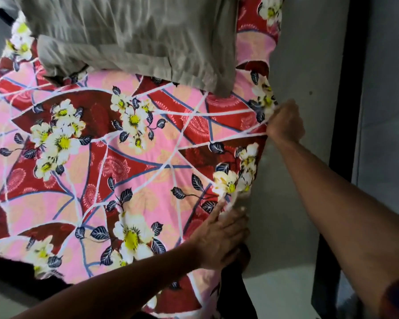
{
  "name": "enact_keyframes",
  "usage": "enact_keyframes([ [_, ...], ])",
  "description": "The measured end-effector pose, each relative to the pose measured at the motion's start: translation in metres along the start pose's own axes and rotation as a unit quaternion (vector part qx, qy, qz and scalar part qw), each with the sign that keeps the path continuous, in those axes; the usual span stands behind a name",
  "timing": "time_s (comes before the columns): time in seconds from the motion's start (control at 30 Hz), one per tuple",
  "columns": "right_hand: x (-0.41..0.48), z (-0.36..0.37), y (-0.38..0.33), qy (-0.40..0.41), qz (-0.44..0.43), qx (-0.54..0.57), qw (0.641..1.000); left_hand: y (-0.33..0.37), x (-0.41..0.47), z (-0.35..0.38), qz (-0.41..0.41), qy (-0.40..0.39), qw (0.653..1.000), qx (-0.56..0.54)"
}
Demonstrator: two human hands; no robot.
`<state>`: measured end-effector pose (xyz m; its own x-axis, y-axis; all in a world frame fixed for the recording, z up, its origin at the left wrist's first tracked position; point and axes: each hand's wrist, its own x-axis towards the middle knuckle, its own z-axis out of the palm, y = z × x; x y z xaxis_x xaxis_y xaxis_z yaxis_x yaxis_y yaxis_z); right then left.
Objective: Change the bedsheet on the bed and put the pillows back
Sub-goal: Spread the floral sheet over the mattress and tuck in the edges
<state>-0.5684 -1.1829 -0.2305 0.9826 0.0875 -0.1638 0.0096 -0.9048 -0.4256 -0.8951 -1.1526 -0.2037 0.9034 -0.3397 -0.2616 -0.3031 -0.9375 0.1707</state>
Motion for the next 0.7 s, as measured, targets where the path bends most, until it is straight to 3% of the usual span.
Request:
enact_keyframes([
  [0.13,-0.056,-0.01,0.009,0.044,0.029,0.142,0.988,0.011,-0.031,0.001,-0.069,0.102,0.99,-0.07],
  [0.3,-0.232,0.01,0.031,0.05,-0.02,0.26,0.964,0.016,-0.099,0.007,-0.183,0.105,0.973,-0.098],
  [0.37,-0.319,0.015,0.042,-0.012,0.004,0.282,0.959,0.03,-0.136,0.019,-0.154,0.069,0.981,-0.092],
  [0.47,-0.439,0.042,0.078,-0.111,0.04,0.216,0.969,0.057,-0.186,0.038,-0.051,0.033,0.995,-0.085],
  [0.6,-0.499,0.057,0.107,-0.096,0.198,0.321,0.921,0.077,-0.226,0.067,0.019,0.041,0.999,-0.029],
  [0.7,-0.507,0.05,0.113,-0.115,0.222,0.338,0.907,0.078,-0.229,0.072,0.021,0.068,0.997,-0.008],
])
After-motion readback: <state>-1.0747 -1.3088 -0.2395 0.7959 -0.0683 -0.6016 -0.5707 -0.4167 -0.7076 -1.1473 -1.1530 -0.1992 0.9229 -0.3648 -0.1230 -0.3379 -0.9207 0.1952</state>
